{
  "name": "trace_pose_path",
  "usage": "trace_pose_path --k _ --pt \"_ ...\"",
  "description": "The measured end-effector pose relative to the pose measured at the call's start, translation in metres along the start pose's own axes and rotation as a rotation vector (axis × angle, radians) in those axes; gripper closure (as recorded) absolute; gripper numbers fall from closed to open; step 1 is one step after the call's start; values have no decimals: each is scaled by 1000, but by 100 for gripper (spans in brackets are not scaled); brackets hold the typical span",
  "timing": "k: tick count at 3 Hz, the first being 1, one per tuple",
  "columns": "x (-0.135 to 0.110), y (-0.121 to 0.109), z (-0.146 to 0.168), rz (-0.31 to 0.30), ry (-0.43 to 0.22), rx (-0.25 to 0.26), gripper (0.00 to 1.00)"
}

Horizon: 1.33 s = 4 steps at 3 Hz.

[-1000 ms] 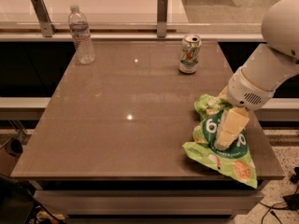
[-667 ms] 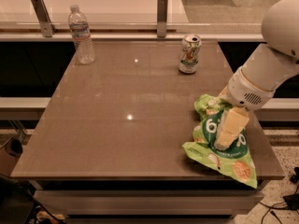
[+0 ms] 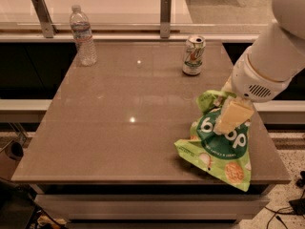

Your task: Move green rice chip bag near water bottle

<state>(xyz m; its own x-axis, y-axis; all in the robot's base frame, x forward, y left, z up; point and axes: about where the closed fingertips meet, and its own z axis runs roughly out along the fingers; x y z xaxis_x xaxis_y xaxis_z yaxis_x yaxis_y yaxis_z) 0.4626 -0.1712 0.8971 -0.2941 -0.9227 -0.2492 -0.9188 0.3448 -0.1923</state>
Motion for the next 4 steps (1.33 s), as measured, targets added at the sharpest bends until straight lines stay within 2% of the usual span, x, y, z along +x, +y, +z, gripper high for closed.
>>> trace_pose_path --k 1,2,3,4 --pt "-8 1 -28 2 18 83 100" --pt "-10 -4 -44 6 6 128 100" --pt "-10 -4 -44 6 6 129 100" --pt "-23 -12 -60 -19 5 172 100"
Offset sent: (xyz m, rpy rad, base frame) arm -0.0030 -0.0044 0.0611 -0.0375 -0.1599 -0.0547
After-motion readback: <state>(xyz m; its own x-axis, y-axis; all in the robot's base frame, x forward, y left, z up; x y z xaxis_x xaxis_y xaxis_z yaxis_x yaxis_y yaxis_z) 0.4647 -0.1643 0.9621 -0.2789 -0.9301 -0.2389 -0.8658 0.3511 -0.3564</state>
